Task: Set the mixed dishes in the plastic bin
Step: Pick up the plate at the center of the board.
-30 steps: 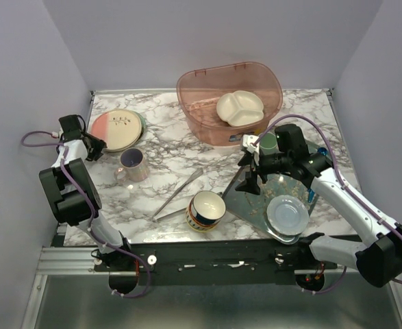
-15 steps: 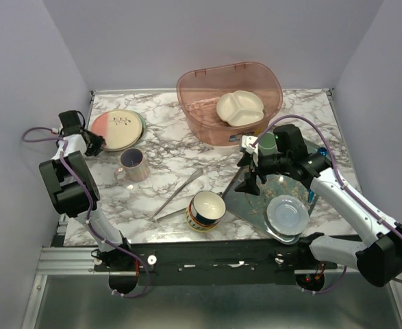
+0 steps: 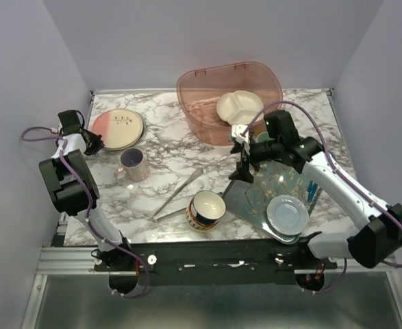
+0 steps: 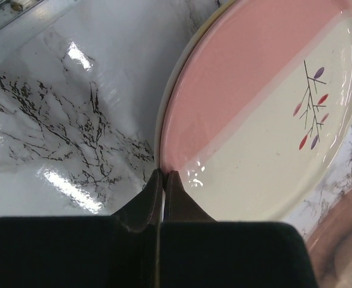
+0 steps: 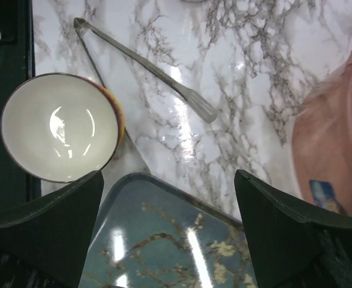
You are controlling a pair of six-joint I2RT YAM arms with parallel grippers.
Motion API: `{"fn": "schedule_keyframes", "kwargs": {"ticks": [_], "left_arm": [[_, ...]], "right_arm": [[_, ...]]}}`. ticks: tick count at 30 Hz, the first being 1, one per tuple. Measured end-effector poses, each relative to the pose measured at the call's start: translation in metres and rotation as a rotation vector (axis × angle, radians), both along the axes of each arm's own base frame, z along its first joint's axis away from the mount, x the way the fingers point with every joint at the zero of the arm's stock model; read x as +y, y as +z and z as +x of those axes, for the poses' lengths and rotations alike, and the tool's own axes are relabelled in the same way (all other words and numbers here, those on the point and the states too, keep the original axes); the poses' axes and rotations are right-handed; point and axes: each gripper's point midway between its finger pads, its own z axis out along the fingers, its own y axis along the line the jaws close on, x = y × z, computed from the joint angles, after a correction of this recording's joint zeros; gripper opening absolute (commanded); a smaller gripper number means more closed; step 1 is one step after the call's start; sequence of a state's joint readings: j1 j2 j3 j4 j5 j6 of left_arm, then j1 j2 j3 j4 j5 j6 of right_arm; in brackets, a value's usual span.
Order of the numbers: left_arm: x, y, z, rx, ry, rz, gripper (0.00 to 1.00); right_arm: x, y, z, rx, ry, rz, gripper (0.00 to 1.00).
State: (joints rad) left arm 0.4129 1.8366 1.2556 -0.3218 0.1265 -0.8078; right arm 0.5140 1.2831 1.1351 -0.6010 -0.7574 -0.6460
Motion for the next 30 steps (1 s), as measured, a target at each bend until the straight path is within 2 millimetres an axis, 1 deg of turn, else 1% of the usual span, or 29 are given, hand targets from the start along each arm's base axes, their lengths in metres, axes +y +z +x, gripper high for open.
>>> {"fn": "schedule_keyframes", "kwargs": {"ticks": [4,5,6,7,8,9,10,11,13,14,16,17,19,23,25,26,27,28,30], "left_arm": [[-0.001,0.001,0.001,-0.007,-0.003,-0.006,0.0],[-0.001,0.002,0.001,-0.01,-0.005,-0.008,0.0],[-0.001,0.003,0.002,-0.016,-0.006,-0.013,0.0],[-0.002,0.005,0.002,-0.02,-0.007,-0.015,0.0],[-0.002,0.006,0.002,-0.025,-0.008,-0.018,0.0],[-0.003,0.008,0.002,-0.028,-0.008,-0.021,0.0],[-0.003,0.01,0.002,-0.035,-0.01,-0.024,0.0],[-0.004,0.012,0.003,-0.041,-0.011,-0.026,0.0],[-0.005,0.016,0.002,-0.051,-0.012,-0.029,0.0],[-0.006,0.018,0.001,-0.056,-0.013,-0.029,0.0],[-0.007,0.022,-0.001,-0.065,-0.014,-0.029,0.0],[-0.007,0.024,-0.002,-0.069,-0.013,-0.03,0.0],[-0.009,0.028,-0.004,-0.082,-0.013,-0.034,0.0],[-0.011,0.031,-0.006,-0.098,-0.014,-0.043,0.0],[-0.013,0.032,-0.006,-0.104,-0.015,-0.047,0.0],[-0.013,0.032,-0.006,-0.107,-0.016,-0.051,0.0],[-0.014,0.033,-0.006,-0.11,-0.016,-0.053,0.0],[-0.014,0.034,-0.006,-0.114,-0.017,-0.055,0.0],[-0.014,0.035,-0.006,-0.123,-0.018,-0.06,0.0]], "right_arm": [[0.025,0.033,0.04,-0.084,0.035,0.0,0.98],[0.035,0.039,0.054,-0.106,0.049,-0.006,0.98],[0.042,0.042,0.062,-0.119,0.056,-0.009,0.98],[0.054,0.044,0.074,-0.148,0.073,-0.019,0.98],[0.062,0.045,0.082,-0.169,0.083,-0.022,0.98],[0.072,0.044,0.09,-0.185,0.097,-0.037,0.99],[0.087,0.042,0.1,-0.213,0.118,-0.044,0.99],[0.095,0.04,0.106,-0.231,0.127,-0.051,0.99],[0.124,0.03,0.123,-0.288,0.168,-0.071,0.99],[0.132,0.028,0.128,-0.309,0.175,-0.079,0.99],[0.158,0.017,0.14,-0.351,0.196,-0.094,0.99],[0.169,0.016,0.147,-0.378,0.196,-0.095,0.99],[0.197,0.003,0.158,-0.423,0.206,-0.103,0.99],[0.229,-0.012,0.169,-0.499,0.205,-0.108,0.98],[0.241,-0.017,0.172,-0.538,0.201,-0.107,0.98],[0.251,-0.02,0.174,-0.575,0.199,-0.1,0.97],[0.255,-0.022,0.174,-0.582,0.2,-0.098,0.96],[0.263,-0.026,0.175,-0.606,0.201,-0.091,0.96],[0.271,-0.031,0.18,-0.631,0.191,-0.084,0.95]]}}
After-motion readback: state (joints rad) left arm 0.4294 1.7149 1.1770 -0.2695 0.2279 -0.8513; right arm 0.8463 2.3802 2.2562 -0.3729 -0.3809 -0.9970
